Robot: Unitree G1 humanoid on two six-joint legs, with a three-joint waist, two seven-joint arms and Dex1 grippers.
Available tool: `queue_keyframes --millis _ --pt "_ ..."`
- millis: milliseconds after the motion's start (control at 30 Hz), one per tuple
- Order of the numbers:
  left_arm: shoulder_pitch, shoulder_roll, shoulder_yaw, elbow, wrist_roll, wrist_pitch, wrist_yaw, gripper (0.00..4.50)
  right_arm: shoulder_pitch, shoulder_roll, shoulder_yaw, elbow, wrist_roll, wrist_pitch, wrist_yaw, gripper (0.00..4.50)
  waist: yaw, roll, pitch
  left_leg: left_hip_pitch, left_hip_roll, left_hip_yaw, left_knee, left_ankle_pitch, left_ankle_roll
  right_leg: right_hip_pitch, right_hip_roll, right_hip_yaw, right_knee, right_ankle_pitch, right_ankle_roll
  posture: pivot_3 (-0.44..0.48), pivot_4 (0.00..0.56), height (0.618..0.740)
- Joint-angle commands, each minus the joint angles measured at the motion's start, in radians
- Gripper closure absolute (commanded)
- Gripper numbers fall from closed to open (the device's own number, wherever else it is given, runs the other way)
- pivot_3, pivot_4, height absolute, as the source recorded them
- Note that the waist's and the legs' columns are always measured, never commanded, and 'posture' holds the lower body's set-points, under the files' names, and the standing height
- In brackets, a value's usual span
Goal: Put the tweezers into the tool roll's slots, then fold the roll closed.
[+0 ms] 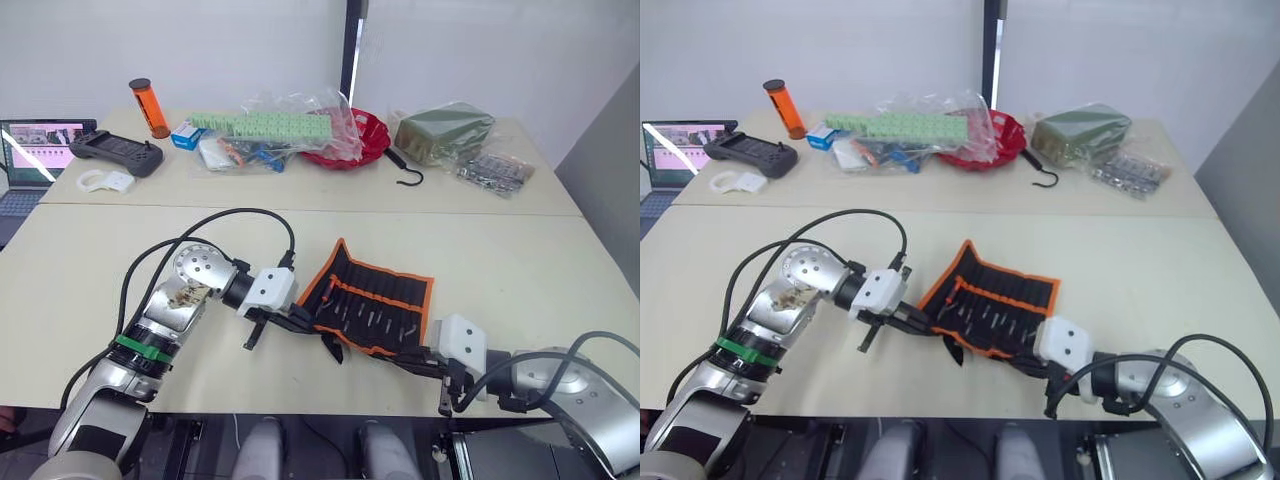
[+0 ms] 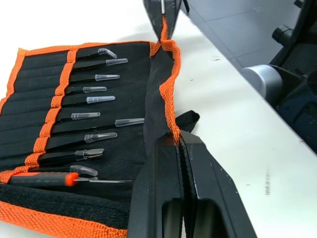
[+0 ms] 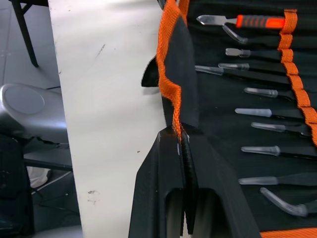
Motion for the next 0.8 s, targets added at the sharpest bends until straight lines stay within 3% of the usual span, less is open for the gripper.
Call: queue_keyframes --millis 33,367,800 --pt "-0.039 -0.020 -0.007 0.017 0.032 0.030 0.046 4.47 -0.031 -0.021 -0.039 0.023 0.008 0.014 -0.003 4.50 0.001 0.000 0.000 0.000 0.000 0.000 0.000 0.000 0.000 0.000 0.000 0.000 0.000 0.000 0.000 0.000 0.150 0.740" --pt "-0.141 -0.109 -0.051 0.203 0.175 0.035 0.173 4.47 -0.173 -0.001 0.079 0.215 -0.121 -0.048 -0.025 4.50 -0.001 0.000 0.000 0.000 0.000 0.000 0.001 0.000 0.000 0.001 0.000 0.000 0.000 0.000 0.000 0.000 0.150 0.740" --pt "-0.130 -0.164 -0.057 0.229 0.262 0.108 0.310 4.47 -0.227 0.059 0.147 0.344 -0.274 -0.132 -0.093 4.50 0.001 0.000 0.000 0.001 -0.001 0.000 0.002 0.000 0.000 0.002 0.000 0.000 0.000 0.001 0.001 0.000 0.150 0.740"
